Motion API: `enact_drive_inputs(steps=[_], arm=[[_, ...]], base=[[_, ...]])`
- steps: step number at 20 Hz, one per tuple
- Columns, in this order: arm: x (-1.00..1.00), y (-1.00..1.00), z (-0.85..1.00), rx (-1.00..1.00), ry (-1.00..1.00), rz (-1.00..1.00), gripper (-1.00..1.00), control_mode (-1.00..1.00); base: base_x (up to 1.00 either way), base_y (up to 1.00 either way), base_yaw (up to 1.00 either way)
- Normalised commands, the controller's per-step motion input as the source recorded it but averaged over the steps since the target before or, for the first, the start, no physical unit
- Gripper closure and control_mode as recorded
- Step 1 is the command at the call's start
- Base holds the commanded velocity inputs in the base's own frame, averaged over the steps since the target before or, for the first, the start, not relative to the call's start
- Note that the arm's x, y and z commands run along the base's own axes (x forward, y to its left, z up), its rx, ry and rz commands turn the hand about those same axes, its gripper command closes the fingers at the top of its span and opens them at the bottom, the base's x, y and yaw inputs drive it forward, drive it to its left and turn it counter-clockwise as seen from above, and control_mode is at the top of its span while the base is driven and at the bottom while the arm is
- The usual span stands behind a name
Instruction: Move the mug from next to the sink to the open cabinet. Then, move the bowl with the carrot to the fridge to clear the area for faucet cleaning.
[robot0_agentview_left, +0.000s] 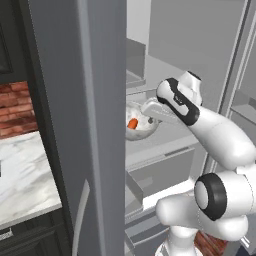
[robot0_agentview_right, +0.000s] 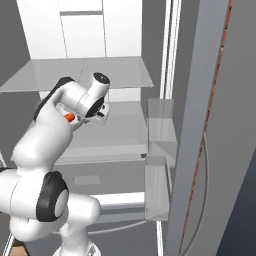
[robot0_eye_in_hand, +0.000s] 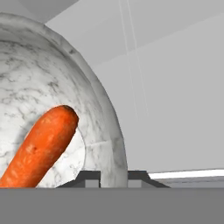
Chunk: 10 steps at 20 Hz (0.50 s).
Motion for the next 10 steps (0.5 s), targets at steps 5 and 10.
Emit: enact_drive_inputs(steps=[5,10], arm=[[-0.66,0.07,-0.02,-0.04,0.01,0.0,1.0,-1.0],[-0.16,0.04,-0.42,-0.12,0.15,-0.15,1.0,-1.0]], base=[[0.0,0.0,0.0],[0.0,0.0,0.0]])
